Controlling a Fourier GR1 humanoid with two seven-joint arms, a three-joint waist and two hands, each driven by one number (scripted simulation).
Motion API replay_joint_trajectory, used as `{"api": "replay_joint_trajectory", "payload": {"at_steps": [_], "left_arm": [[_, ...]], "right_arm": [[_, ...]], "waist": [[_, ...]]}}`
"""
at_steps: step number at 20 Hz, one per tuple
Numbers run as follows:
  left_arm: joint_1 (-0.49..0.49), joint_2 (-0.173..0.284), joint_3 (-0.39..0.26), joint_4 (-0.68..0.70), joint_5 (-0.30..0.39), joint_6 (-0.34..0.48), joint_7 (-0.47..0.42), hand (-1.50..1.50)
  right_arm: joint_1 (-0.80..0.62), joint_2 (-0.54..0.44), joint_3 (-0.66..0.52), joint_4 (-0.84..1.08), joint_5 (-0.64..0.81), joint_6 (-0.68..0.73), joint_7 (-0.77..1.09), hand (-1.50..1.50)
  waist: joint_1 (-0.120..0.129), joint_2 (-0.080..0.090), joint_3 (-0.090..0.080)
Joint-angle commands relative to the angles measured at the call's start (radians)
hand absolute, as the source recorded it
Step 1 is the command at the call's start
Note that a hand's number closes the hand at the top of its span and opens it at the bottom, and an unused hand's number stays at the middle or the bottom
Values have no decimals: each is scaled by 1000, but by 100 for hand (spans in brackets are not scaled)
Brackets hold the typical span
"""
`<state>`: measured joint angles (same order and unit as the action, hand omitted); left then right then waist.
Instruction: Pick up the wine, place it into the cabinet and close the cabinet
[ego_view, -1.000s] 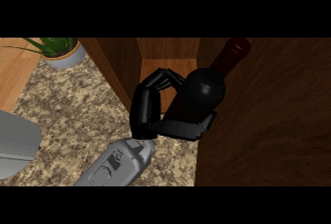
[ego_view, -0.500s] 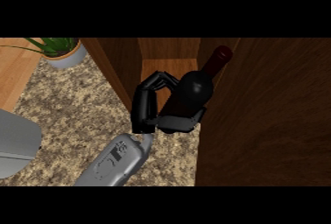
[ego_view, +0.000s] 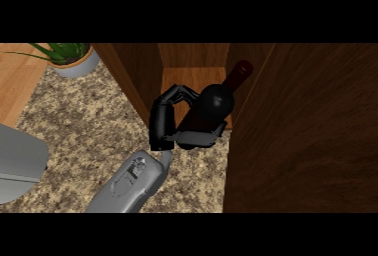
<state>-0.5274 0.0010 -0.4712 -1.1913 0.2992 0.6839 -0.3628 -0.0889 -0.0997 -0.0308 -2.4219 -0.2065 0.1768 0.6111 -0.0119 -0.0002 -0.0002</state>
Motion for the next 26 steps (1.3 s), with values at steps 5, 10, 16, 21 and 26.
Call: {"api": "replay_joint_trajectory", "payload": {"at_steps": [5, 10, 16, 21, 26], "left_arm": [[-60, -1, 11, 122, 118, 46, -128, 150], [-96, -1, 116, 176, 82, -77, -69, 150], [-203, -1, 193, 298, 107, -139, -40, 150], [-280, -1, 205, 413, 109, -117, -33, 150], [-367, -1, 241, 570, 173, -145, -155, 150]], "right_arm": [[19, -4, -28, -118, -102, -7, 45, -150], [-5, -7, -24, -125, -98, -25, 82, -150], [-11, -16, -48, -64, -117, -8, 47, -150], [7, 24, 40, -120, -51, -43, 79, -150], [42, 16, 16, -82, -85, 13, 8, -150]], "waist": [[-9, 1, 0], [0, 0, 0], [-4, 2, 0], [-8, 2, 0], [-25, 7, 0]]}}
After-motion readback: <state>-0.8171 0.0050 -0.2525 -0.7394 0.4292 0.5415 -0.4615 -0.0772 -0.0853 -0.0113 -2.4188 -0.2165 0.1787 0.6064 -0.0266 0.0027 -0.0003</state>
